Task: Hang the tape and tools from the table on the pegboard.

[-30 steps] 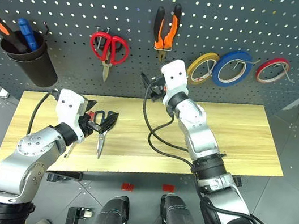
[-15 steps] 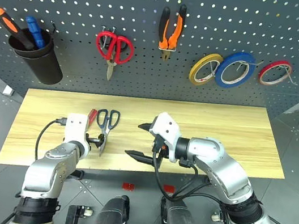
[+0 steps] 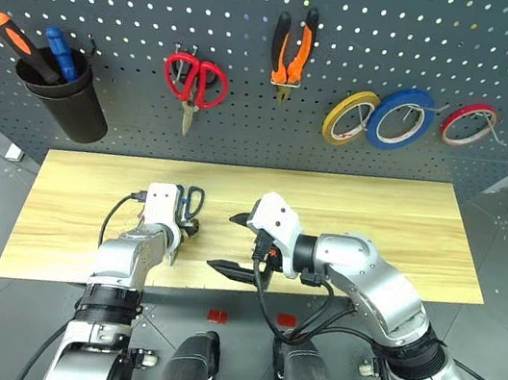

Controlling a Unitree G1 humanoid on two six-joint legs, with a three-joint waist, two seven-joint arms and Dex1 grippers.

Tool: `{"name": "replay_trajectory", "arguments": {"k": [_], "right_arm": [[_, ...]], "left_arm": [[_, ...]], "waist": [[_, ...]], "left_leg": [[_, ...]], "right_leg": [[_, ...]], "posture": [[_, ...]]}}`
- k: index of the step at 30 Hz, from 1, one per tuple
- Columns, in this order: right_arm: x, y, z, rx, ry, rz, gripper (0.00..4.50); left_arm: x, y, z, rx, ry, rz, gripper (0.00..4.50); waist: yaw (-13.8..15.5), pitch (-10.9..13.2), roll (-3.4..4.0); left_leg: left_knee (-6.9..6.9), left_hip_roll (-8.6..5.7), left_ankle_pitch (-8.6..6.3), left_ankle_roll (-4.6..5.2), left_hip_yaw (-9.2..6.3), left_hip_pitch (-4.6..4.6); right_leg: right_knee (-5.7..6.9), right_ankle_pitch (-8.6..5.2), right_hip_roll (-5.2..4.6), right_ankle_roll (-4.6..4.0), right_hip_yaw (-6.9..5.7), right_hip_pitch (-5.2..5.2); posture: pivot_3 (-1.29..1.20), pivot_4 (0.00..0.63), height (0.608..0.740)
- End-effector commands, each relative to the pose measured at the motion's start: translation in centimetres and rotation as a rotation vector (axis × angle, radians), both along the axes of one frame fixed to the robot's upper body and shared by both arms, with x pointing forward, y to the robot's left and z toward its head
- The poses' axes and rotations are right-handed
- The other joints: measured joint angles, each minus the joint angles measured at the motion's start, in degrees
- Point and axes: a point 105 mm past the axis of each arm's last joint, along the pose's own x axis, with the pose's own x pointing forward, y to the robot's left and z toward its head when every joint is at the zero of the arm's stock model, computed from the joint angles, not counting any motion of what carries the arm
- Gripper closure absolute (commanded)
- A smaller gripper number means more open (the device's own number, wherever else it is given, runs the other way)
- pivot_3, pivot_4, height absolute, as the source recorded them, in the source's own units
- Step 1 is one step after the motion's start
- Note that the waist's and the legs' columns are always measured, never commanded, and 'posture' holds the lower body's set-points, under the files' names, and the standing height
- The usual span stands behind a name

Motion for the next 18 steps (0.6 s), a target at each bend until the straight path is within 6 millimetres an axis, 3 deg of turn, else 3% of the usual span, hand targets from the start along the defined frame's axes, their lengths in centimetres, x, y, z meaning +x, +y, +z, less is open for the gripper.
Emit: {"name": "replay_trajectory", "arguments": {"k": [1,6,8,14,18], "right_arm": [[-0.4,0.2,1.6,0.009,-0.066,0.028,0.0],[0.0,-0.2,2.0,-0.013,-0.07,0.002,0.0],[0.2,-0.5,2.0,-0.02,-0.067,-0.013,0.0],[0.3,-1.2,1.7,-0.033,-0.071,-0.038,0.0],[0.5,-1.6,2.1,0.003,-0.087,-0.075,0.0]], "left_arm": [[-0.7,0.3,-1.7,-0.062,0.059,0.026,1.76],[-1.2,0.9,-2.4,-0.106,0.078,0.045,3.29],[-1.5,0.9,-2.5,-0.112,0.076,0.04,3.67],[-2.0,0.2,-1.8,-0.16,0.033,-0.013,3.96],[-2.5,-0.9,0.3,-0.184,-0.069,-0.11,3.98]], "waist": [[-0.02,0.0,0.0],[-0.06,0.0,0.0],[-0.06,-0.01,0.0],[-0.09,-0.01,0.0],[-0.17,-0.01,0.0]], "left_leg": [[0.0,-0.01,0.0,0.0,0.0,0.01],[0.0,0.0,0.02,-0.03,-0.01,0.04],[0.0,0.0,0.02,-0.03,-0.01,0.06],[0.0,0.0,0.02,-0.03,-0.01,0.07],[-0.03,0.0,0.02,-0.04,-0.01,0.05]], "right_leg": [[0.0,0.0,0.0,0.0,0.01,0.01],[0.0,0.0,0.0,0.0,-0.01,0.05],[-0.01,0.0,-0.01,0.0,-0.01,0.07],[-0.03,0.01,-0.02,0.02,0.01,0.1],[-0.05,0.01,-0.01,0.02,0.0,0.09]], "posture": [[-0.31,0.328,0.74],[-0.32,0.327,0.74],[-0.32,0.327,0.74],[-0.32,0.326,0.74],[-0.32,0.325,0.74]]}}
